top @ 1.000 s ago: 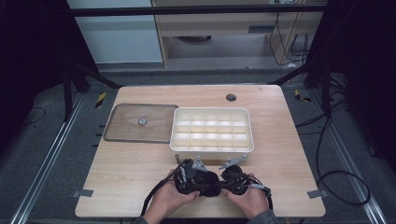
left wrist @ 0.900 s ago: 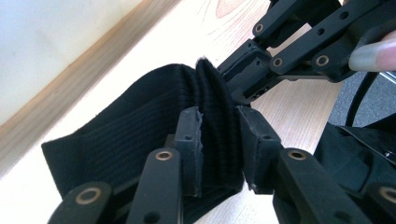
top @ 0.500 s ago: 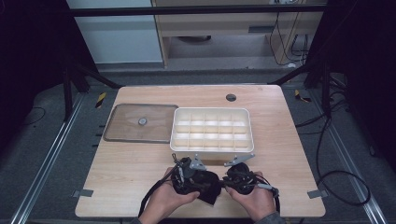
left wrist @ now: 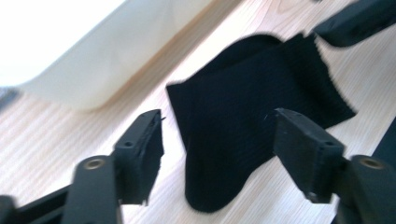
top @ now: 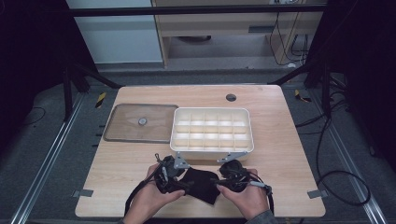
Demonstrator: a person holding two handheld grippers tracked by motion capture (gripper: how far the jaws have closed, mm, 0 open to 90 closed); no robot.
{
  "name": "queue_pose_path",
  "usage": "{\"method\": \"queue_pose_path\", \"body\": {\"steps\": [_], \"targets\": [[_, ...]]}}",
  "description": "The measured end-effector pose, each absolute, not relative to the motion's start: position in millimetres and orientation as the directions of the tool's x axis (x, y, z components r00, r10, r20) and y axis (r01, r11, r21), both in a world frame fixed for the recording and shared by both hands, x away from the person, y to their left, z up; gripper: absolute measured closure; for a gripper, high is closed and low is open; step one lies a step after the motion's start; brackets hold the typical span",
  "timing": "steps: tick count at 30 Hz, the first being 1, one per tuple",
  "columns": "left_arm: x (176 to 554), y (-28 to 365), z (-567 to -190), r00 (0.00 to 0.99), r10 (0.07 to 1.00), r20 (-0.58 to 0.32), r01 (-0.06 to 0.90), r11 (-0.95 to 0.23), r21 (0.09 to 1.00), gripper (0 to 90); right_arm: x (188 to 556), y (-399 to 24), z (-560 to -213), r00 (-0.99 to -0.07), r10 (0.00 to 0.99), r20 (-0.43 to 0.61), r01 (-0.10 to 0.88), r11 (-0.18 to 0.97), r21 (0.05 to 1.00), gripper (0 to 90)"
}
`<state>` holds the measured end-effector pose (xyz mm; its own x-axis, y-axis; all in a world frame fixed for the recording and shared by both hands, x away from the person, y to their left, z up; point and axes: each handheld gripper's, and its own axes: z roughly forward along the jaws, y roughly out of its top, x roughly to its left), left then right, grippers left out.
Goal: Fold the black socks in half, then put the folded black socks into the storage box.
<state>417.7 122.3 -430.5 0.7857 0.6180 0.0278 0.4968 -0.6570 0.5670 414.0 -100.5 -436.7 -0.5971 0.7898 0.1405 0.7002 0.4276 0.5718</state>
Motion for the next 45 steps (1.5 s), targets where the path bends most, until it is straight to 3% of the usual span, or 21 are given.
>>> {"method": "queue_pose_path", "body": {"steps": [7,12,25,38,45], "targets": [[417.3,146.1,-447.0,0.764,0.645,-0.013,0.539,-0.626,0.564,12.1,414.8,-96.5,-439.1,-0.598,0.793,0.116,0.693,0.439,0.572,36.5],[416.8,157.3,-451.4,0.75,0.661,-0.031,0.557,-0.605,0.569,10.9,417.2,-92.1,-442.4,-0.617,0.777,0.121,0.686,0.456,0.567,28.0],[410.5,160.3,-461.9,0.772,0.633,-0.048,0.545,-0.622,0.562,27.2,416.2,-87.2,-453.2,-0.623,0.772,0.124,0.698,0.477,0.534,40.8],[407.9,149.8,-468.2,0.8,0.599,-0.039,0.524,-0.664,0.533,36.4,418.2,-87.4,-463.8,-0.625,0.768,0.135,0.706,0.483,0.518,41.0],[411.9,147.6,-468.0,0.797,0.603,-0.039,0.533,-0.671,0.515,45.6,419.1,-84.6,-466.7,-0.642,0.758,0.115,0.69,0.505,0.518,43.9]]}}
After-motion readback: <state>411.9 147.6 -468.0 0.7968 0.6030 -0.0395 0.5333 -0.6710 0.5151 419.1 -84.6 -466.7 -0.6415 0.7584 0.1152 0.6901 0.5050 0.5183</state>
